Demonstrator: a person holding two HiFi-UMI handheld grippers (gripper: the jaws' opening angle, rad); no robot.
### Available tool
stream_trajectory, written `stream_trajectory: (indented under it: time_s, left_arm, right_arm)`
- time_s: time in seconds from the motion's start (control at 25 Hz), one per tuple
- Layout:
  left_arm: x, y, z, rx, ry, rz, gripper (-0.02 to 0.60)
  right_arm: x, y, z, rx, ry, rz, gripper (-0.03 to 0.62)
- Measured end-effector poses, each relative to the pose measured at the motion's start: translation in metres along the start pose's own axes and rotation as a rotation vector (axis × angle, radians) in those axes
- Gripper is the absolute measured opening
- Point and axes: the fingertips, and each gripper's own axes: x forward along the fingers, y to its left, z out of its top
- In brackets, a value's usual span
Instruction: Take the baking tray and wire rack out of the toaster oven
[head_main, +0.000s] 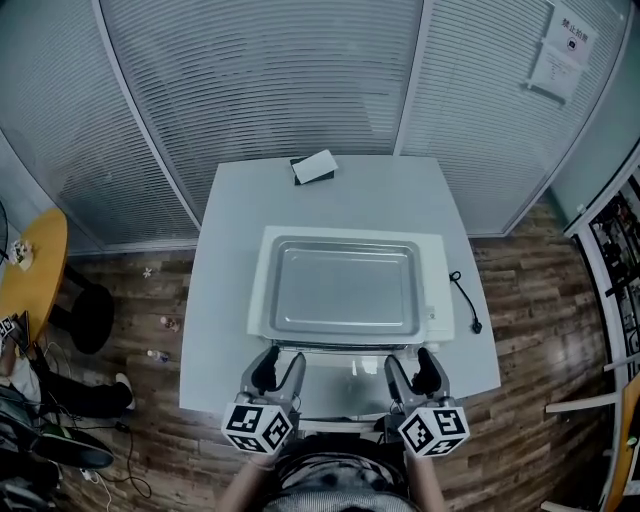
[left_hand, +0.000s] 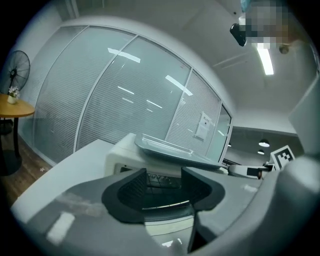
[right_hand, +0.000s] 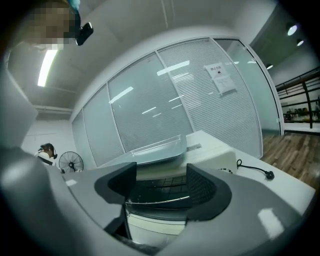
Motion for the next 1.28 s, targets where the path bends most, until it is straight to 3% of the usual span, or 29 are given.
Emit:
stream_trajectory:
  time_s: [0.4,0.52,0.64,0.76,0.88,1.0,1.28]
  left_arm:
    - [-0.002,0.005,-0.041,-0.142,0.093,-0.029,0.227]
    - [0.001,0.006,-0.053,-0.237,0.107,-0.040,0.208]
    - [0.005,0.008,-0.067,-0.387,0.124,-0.058,0.192]
    - [0.010,0.009,-0.080,-0.530,0.133,-0.075,0.192]
    - [0.018,0.008,-0.089,-0.580,0.150,-0.078,0.193]
    - [0.034,0.010,-0.098,-0.651,0.160,-0.078,0.227]
    - [0.063,0.029,-0.093,-0.793,0.044,-0.068,0.242]
  right_arm:
    - [0.001,-0.002,-0.047,0.060,0.116,0.019,0.298]
    - [0.008,0.001,-0.058,0.118,0.148,0.056,0.282]
    - [0.017,0.002,-0.071,0.208,0.177,0.085,0.262]
    - [0.028,0.002,-0.087,0.362,0.219,0.118,0.259]
    - [0.038,0.000,-0.098,0.507,0.229,0.139,0.259]
    - [0.051,-0.004,-0.103,0.527,0.244,0.136,0.261]
    - [0.075,-0.010,-0.100,0.580,0.227,0.117,0.238]
